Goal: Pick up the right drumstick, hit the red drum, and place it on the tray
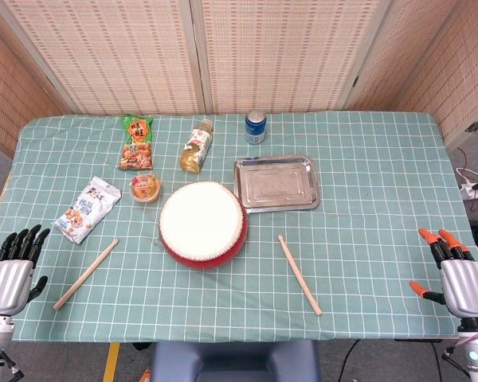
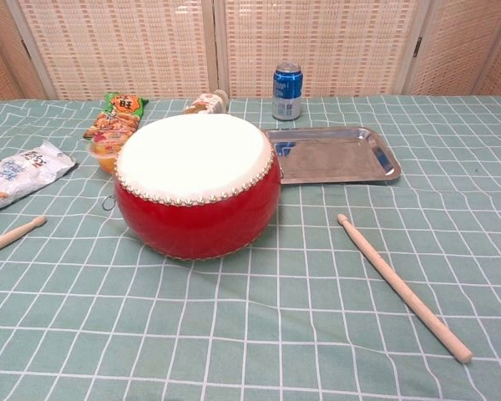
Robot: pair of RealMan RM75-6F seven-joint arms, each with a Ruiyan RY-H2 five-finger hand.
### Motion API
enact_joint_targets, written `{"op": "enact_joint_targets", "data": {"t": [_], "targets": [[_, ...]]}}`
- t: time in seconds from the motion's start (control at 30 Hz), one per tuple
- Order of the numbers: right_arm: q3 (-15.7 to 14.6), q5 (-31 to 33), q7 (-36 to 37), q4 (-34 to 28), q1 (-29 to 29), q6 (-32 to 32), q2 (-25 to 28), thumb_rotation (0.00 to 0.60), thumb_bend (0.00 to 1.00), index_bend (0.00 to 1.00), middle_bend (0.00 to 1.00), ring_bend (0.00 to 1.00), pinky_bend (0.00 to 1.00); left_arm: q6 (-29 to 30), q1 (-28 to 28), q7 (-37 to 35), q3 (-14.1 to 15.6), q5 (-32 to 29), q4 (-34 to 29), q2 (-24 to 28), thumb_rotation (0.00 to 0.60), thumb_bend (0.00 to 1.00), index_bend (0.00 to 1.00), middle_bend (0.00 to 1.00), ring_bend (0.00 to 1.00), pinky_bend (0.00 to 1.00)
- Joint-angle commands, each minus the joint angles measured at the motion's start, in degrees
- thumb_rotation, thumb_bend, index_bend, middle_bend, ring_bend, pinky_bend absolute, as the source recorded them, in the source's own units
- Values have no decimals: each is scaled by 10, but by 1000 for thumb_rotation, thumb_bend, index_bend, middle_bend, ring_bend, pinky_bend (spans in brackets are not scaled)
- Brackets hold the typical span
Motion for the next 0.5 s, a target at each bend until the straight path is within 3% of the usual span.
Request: {"op": "enact_joint_targets", "data": {"t": [0.03, 0.5], "targets": [[0, 1, 2, 2, 2, -3, 0, 600, 80, 140, 195, 112, 237, 1, -1, 2, 0, 1, -2, 0, 600, 248, 0, 0, 0, 34], [-22, -69, 53, -3, 10, 7, 8, 600, 80, 140, 195, 113, 237, 31, 13, -15, 9, 20, -3, 1, 600, 248, 0, 0, 0, 34]]}}
